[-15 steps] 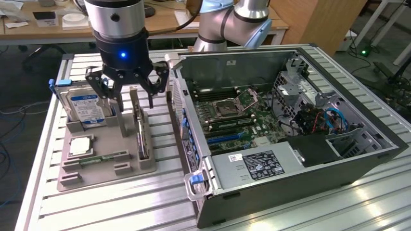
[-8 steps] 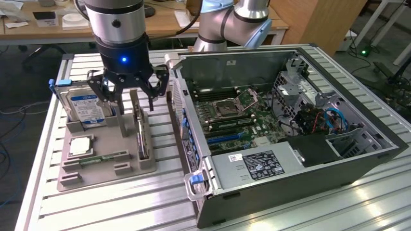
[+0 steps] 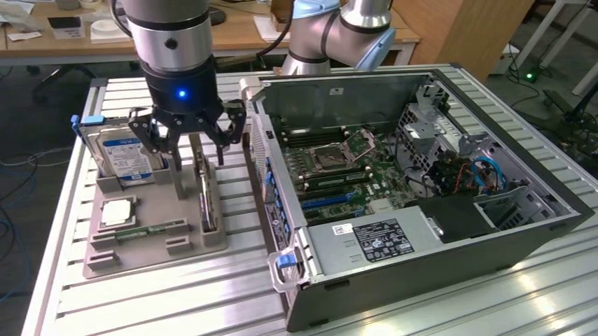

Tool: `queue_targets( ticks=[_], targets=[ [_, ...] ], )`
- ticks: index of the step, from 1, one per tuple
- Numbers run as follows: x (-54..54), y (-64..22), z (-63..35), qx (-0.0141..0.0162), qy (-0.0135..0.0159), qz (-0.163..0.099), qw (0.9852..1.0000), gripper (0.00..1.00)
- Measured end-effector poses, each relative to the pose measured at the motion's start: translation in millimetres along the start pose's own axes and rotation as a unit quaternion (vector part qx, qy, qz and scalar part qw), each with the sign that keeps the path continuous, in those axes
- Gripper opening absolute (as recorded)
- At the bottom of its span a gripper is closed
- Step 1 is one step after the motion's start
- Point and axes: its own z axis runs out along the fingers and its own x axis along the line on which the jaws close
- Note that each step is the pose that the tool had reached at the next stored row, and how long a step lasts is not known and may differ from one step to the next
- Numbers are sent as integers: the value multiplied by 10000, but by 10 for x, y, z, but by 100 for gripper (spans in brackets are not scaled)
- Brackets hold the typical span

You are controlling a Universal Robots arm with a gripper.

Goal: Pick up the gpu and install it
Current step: 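Pick up the gpu and move the gpu toward the slot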

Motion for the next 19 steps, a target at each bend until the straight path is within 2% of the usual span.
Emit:
queue_targets(
  ticks=[19],
  targets=[
    [3,-7,146,0,0,-1,10000,65]
  ],
)
